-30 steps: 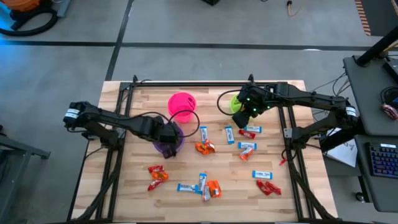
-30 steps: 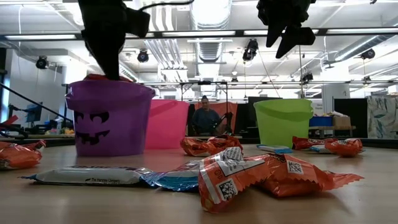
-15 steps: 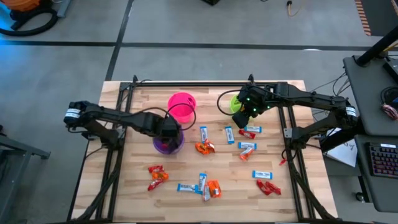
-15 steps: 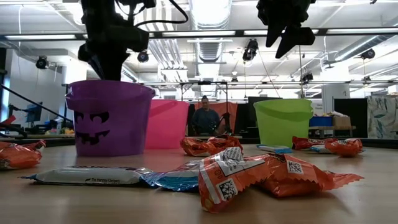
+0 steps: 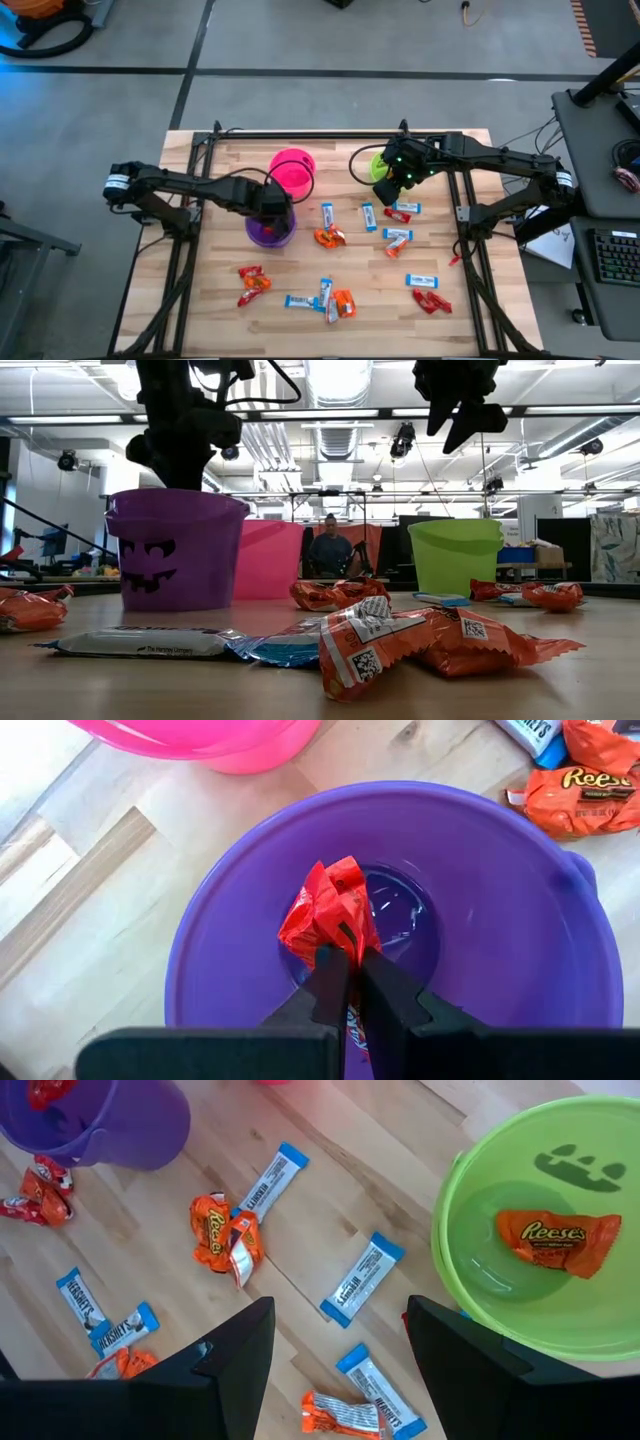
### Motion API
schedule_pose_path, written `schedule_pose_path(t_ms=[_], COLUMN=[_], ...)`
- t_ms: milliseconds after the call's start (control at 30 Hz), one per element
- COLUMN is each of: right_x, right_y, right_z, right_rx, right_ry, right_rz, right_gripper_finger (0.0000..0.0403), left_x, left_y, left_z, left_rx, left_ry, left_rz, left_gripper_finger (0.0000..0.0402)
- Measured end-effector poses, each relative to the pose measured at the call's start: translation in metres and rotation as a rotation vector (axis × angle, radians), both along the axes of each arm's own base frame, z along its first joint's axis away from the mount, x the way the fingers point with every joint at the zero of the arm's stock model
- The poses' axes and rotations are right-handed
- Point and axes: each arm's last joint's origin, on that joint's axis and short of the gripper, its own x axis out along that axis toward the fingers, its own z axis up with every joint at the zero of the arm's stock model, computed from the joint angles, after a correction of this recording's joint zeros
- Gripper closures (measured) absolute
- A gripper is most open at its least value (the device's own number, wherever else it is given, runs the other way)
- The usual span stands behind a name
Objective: Sort candy
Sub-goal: Put the red chocolate into the purple bucket, then put the white chocolate into the pink bucket
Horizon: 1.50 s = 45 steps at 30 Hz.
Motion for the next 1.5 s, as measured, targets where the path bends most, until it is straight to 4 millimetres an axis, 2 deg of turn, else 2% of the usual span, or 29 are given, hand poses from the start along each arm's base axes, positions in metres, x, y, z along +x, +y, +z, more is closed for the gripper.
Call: schedule_pose_path(t_ms=[133, 500, 633, 833, 1000, 1133, 1367, 1500], right_x=[0.0, 0.0, 0.0, 0.003, 0.011, 0.02, 0.037, 0.049], right_y=[0.0, 0.0, -0.001, -0.001, 0.004, 0.012, 0.026, 0.027], right_z=[0.0, 0.0, 0.0, -0.004, -0.012, -0.02, -0.038, -0.061], right_rx=[0.007, 0.008, 0.03, 0.148, 0.228, 0.275, 0.337, 0.294], right_ry=[-0.001, -0.003, -0.007, -0.001, 0.033, 0.076, 0.16, 0.243], right_rz=[-0.011, -0.013, -0.032, -0.041, -0.045, -0.097, -0.218, -0.248], right_gripper_finger=[0.0181, 0.0181, 0.0181, 0.0181, 0.0181, 0.0181, 0.0181, 0.0181], left_x=[0.0, 0.0, 0.001, -0.002, -0.023, -0.048, -0.089, -0.104], left_y=[0.0, -0.001, -0.003, -0.005, -0.004, 0.001, 0.009, 0.01], left_z=[0.0, 0.003, 0.021, 0.07, 0.112, 0.13, 0.132, 0.125], left_rx=[0.0, -0.036, -0.102, -0.1, -0.015, 0.116, 0.232, 0.271], left_ry=[0.0, 0.007, -0.025, -0.161, -0.358, -0.504, -0.629, -0.652], left_rz=[0.001, -0.009, -0.091, -0.24, -0.392, -0.465, -0.478, -0.486], left_gripper_finger=[0.0389, 0.0315, 0.0307, 0.0307, 0.0315, 0.0323, 0.0325, 0.0325])
